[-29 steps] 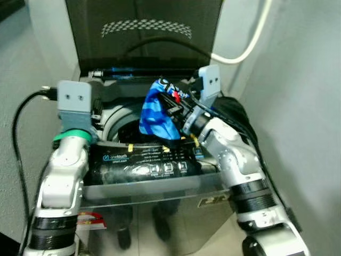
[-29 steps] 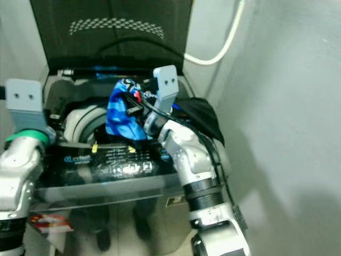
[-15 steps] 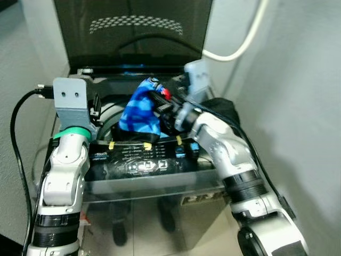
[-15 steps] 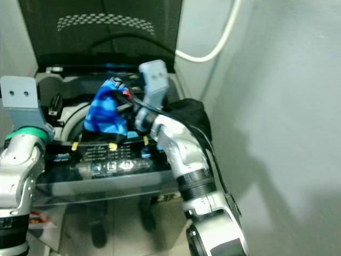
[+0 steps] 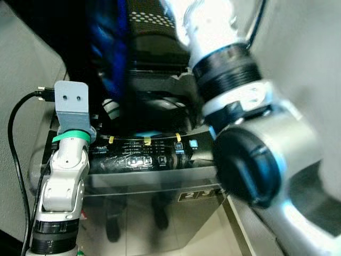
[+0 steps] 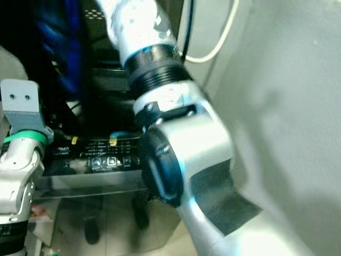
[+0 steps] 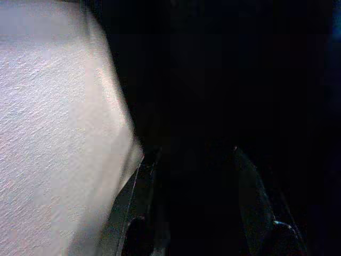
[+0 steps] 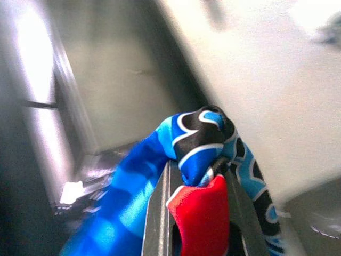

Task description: Clothes washing

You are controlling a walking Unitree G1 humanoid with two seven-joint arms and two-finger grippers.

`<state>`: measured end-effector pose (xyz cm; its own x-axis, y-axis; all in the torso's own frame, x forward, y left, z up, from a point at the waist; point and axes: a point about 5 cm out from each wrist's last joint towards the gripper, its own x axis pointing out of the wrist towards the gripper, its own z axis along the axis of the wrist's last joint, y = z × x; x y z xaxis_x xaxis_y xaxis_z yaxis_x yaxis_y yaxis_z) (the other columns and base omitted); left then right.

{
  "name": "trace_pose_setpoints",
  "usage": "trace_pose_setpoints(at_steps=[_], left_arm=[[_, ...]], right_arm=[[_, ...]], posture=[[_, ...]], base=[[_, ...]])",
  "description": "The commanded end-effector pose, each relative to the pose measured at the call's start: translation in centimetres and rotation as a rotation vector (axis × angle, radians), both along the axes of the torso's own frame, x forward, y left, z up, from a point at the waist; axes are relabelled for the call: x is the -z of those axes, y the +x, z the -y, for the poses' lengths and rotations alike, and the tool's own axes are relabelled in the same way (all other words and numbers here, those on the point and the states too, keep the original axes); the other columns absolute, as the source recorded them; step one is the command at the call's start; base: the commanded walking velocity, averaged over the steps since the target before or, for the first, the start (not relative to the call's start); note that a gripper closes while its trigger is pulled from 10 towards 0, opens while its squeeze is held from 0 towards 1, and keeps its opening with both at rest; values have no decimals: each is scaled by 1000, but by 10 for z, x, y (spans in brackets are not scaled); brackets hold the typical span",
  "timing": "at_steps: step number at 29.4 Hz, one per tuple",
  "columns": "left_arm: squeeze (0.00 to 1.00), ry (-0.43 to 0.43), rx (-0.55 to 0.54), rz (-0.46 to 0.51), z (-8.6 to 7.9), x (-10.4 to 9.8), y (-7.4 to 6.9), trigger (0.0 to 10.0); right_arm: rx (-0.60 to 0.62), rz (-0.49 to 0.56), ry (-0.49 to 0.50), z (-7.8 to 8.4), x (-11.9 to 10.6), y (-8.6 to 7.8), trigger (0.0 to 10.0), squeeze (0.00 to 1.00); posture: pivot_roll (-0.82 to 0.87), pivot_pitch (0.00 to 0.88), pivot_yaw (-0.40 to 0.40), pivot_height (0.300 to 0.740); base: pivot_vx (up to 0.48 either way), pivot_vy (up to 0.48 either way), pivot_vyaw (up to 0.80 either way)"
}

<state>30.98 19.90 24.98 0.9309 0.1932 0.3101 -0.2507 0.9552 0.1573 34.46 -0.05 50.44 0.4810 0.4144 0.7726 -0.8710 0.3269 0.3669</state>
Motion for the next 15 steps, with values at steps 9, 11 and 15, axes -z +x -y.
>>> trace_pose_setpoints(at_steps=[9, 11, 15], left_arm=[[0, 35, 85, -45, 11, 6, 1, 10000], [0, 36, 99, -47, 13, 5, 2, 10000], [0, 43, 220, -33, 27, 3, 0, 10000]], right_arm=[[439, -185, -735, -23, 177, 51, 10000, 0], [464, -211, -763, -20, 190, 53, 10000, 0], [551, -354, -655, 8, 188, 65, 10000, 0]], posture=[[203, 51, -58, 740], [203, 51, -58, 740], [202, 58, -36, 740]], base=[[0, 0, 0], [0, 0, 0], [0, 0, 0]])
